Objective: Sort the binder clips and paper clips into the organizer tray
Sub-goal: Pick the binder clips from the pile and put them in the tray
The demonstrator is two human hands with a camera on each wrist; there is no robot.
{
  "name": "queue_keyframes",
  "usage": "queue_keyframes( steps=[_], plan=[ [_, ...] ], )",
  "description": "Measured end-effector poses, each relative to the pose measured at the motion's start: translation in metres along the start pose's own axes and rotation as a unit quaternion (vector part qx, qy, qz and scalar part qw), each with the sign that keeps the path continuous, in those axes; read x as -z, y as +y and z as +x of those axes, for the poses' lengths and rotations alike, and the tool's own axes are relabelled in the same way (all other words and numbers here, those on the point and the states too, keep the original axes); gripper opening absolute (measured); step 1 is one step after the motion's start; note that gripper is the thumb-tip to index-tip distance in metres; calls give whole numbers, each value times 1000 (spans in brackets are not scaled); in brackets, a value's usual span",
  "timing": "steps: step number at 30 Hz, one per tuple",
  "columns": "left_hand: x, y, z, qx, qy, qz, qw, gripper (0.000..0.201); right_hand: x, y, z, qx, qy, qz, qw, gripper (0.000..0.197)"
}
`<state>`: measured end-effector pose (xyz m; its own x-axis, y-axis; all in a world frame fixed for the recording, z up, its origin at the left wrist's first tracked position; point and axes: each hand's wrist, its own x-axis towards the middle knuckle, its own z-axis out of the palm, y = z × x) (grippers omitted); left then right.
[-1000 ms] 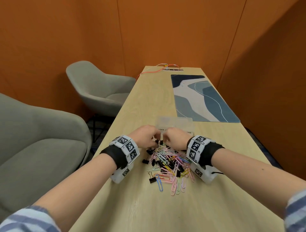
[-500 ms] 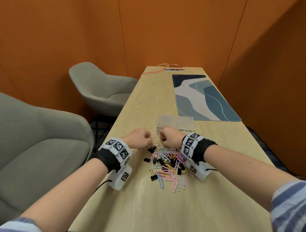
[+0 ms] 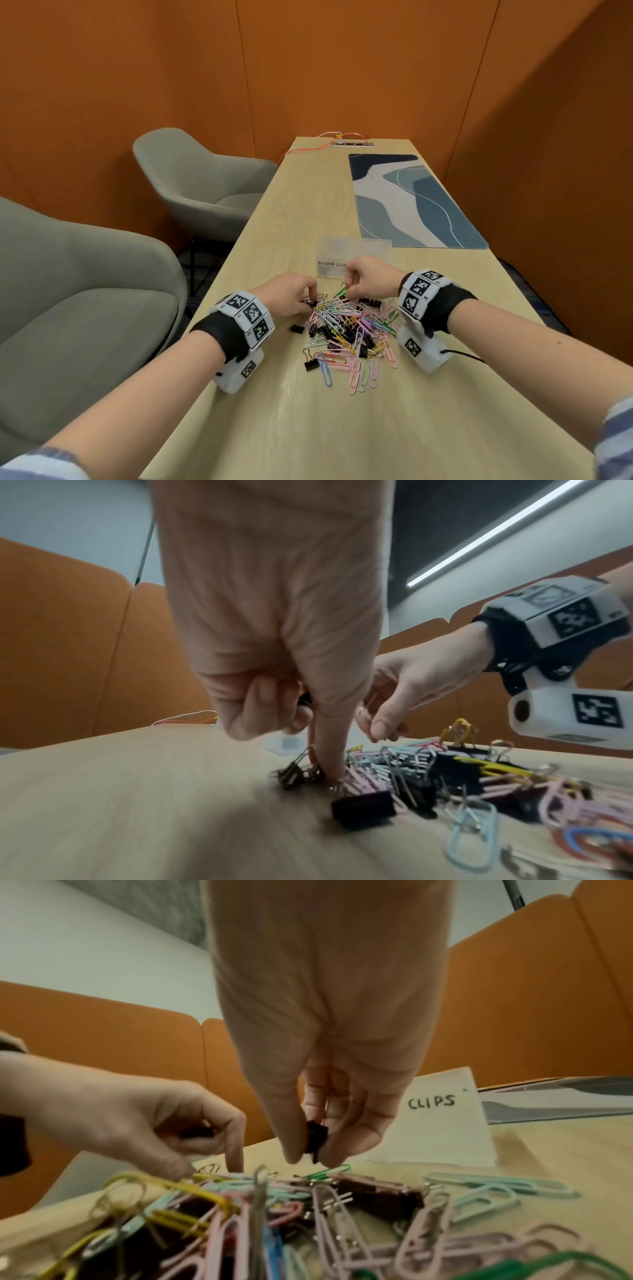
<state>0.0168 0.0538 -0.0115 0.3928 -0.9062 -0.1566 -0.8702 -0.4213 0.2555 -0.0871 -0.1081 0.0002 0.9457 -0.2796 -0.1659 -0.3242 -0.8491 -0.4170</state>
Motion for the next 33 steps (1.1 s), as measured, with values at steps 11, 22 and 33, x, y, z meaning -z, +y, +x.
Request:
queue_keyframes(
  steps=[11, 22, 33],
  plan=[
    [17, -19, -7, 32, 30, -51, 998, 32, -2, -9, 3, 58, -63, -125, 988, 26],
    [25, -1, 13, 65, 61, -177, 980, 33, 1, 4, 0, 35, -77, -24, 996, 16],
    [43, 20, 75, 108, 157, -194, 962, 19, 43, 15, 11, -93, 75, 255, 960, 20]
  ],
)
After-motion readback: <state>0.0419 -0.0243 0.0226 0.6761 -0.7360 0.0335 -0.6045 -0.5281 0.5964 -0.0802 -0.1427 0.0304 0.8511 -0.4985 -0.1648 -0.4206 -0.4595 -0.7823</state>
